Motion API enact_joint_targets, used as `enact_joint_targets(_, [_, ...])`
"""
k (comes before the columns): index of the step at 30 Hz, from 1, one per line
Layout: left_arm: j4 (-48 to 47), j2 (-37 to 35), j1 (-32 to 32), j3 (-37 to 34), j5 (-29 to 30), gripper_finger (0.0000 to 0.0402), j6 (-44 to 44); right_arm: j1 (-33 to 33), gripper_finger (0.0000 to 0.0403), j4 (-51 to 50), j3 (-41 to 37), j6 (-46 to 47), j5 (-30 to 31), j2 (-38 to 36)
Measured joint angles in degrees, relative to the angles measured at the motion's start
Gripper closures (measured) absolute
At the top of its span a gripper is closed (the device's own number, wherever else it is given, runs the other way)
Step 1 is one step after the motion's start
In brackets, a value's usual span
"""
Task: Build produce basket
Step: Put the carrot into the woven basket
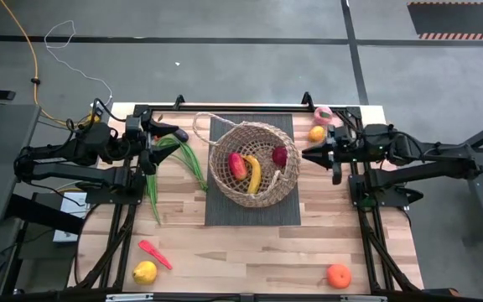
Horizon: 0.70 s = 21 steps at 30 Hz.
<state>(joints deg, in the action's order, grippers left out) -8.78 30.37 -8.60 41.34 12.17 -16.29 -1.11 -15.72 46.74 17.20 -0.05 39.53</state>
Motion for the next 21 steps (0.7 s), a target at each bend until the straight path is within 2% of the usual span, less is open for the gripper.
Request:
enact_joint_targets(1, [0.0,0.0,0.0,0.0,0.0,0.0082,0.3,0.0,0.0388,0.1,0.0,-0.2,-0.2,-0.7])
enact_joint_targets(5, [0.0,0.0,0.0,0.0,0.0,0.0082,1.5,0.0,0.0379,0.2,0.0,0.5,-0.4,-3.2])
enact_joint_targets(8, [0.0,0.0,0.0,0.0,0.0,0.0082,1.4,0.0,0.0398,0.3,0.0,0.5,-0.4,-4.4])
enact_joint_targets(13, [-0.3,2.6,0.0,0.1,-1.3,0.0082,-2.6,0.0,0.0398,0.3,0.0,0.7,-0.4,-5.1])
enact_joint_targets(17, [-7.8,9.4,1.4,4.3,-7.1,0.0083,-0.8,0.0,0.0399,0.1,0.0,0.7,-0.2,-5.0])
enact_joint_targets(21, [-21.3,17.2,5.6,12.5,-11.2,0.0083,2.6,0.0,0.0402,0.1,0.0,0.9,-0.2,-5.0])
